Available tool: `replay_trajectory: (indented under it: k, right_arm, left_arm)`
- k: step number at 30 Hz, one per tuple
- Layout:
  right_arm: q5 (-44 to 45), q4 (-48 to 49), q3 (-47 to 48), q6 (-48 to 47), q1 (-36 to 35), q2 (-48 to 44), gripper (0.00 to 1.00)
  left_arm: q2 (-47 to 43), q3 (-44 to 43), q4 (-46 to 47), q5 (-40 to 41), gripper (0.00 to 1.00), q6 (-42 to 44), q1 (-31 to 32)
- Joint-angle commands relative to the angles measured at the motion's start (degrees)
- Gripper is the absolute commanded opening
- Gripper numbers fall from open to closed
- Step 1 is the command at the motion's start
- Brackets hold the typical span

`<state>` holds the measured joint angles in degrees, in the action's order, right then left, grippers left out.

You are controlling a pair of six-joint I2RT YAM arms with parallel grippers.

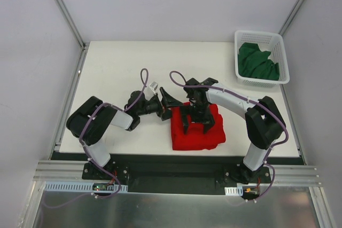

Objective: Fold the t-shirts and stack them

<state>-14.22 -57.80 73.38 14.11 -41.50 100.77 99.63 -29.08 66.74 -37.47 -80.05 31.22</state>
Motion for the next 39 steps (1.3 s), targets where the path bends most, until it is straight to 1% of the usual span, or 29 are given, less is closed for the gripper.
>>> replay_trajectory:
  k: [1, 3, 5, 7, 12, 15, 18, 21, 24, 25, 26, 28, 30, 32, 35, 36, 39]
  right_arm:
    - [-0.02, -2.58, 0.8, -0.22, -0.25, -2.25, 0.96]
    - [-0.28, -2.4, 0.8, -0.13, -0.25, -2.16, 0.96]
    - [-0.46, -2.23, 1.06, -0.13, -0.25, -1.98, 0.96]
    - [-0.63, -1.97, 1.15, -0.05, -0.34, -1.81, 0.96]
    - [-0.64, -1.96, 1.41, -0.13, -0.25, -1.54, 0.96]
    - [-0.64, -1.88, 1.24, -0.13, -0.25, -1.28, 0.96]
    - [-0.64, -1.53, 1.06, 0.13, -0.25, -1.28, 0.96]
    - [0.42, -1.96, 2.28, 0.48, -0.25, -1.89, 0.96]
    - [2.35, -5.2, 6.58, 1.09, -0.16, -2.51, 0.96]
    - [2.96, -7.83, 8.16, 1.18, -0.34, -3.12, 0.96]
    - [4.45, -9.16, 11.83, 1.36, -0.34, -3.3, 0.96]
    - [6.04, -12.14, 15.54, 1.27, -0.25, -3.21, 0.96]
    - [7.18, -13.21, 19.93, 0.66, -0.34, -2.43, 0.96]
    - [7.98, -13.13, 21.53, 0.05, -0.43, -0.76, 0.96]
    - [8.5, -11.03, 22.07, -1.45, -0.95, 1.0, 0.96]
    - [9.11, -10.06, 21.72, -2.06, -1.3, 1.27, 0.96]
    - [13.86, -7.16, 21.36, -5.75, -3.41, 3.02, 0.96]
  left_arm:
    - [-7.86, 0.43, -3.79, -1.37, 0.99, 7.35, -1.34]
    - [-9.71, 0.34, -8.72, -1.64, 0.99, 9.99, -2.65]
    - [-11.48, 1.04, -9.78, -2.6, 0.99, 10.61, -5.36]
    - [-12.18, 1.04, -10.4, -3.65, 0.99, 10.71, -6.69]
    - [-15.34, 0.25, -15.67, -4.1, 0.99, 13.34, -7.32]
    - [-16.14, -0.36, -16.03, -4.71, 0.99, 13.08, -7.23]
    - [-16.31, -1.06, -13.83, -5.68, 0.99, 11.42, -7.23]
    - [-17.1, -1.42, -14.44, -5.51, 0.99, 11.06, -7.49]
    - [-18.85, -1.15, -16.19, -5.77, 0.99, 11.75, -8.19]
    - [-19.47, -1.24, -17.25, -5.94, 0.99, 12.28, -8.54]
    - [-20.0, -1.15, -18.65, -6.21, 0.99, 12.55, -9.76]
    - [-21.5, -0.54, -19.19, -6.73, 1.0, 12.73, -11.52]
    - [-22.72, 0.86, -19.28, -7.96, 0.99, 12.38, -14.77]
    - [-23.78, 1.92, -19.71, -9.1, 0.99, 12.98, -16.71]
    - [-27.82, 2.1, -25.42, -9.81, 0.99, 15.96, -20.14]
    - [-30.18, 2.19, -27.0, -9.99, 0.99, 16.41, -22.15]
    - [-34.4, 2.89, -30.96, -11.74, 0.99, 17.47, -25.85]
